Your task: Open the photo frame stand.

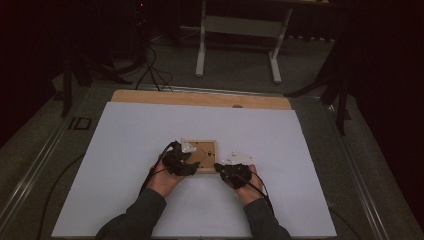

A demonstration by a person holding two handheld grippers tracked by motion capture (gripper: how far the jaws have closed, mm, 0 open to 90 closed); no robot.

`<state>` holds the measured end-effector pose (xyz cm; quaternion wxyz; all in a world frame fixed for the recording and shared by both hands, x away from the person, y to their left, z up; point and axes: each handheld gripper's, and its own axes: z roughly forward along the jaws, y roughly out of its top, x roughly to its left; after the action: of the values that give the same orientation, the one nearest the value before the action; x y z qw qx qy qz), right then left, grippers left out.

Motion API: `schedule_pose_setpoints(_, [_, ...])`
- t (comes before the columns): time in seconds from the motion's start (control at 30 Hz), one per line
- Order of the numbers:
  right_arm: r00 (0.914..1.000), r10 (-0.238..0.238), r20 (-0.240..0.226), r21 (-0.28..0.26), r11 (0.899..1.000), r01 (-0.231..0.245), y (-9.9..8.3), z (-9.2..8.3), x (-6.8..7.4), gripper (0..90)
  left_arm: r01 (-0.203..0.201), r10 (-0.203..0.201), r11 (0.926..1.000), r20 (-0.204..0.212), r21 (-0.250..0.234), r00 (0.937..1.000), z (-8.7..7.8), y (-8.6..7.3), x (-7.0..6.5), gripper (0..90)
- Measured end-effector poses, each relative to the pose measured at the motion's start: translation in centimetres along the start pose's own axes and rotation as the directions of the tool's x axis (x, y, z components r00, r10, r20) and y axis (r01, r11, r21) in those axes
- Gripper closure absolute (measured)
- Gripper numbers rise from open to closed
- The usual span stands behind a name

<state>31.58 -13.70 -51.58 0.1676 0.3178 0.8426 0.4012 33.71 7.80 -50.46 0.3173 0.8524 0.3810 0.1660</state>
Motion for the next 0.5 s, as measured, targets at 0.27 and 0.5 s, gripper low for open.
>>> schedule_pose_setpoints(0.27, [1.0000,-0.001,-0.001,0.000,1.000,0.001,0.0,0.0,0.0,89.6,0.003,-0.004,0.9992,0.018,0.041,0.9998,0.1,0.5,0.0,50.7])
schedule_pose_setpoints(0.5, [1.0000,-0.002,-0.002,-0.001,1.000,0.002,0.0,0.0,0.0,89.6,0.015,-0.016,0.9992,0.026,0.037,0.9995,-0.5,1.4,0.3,51.0])
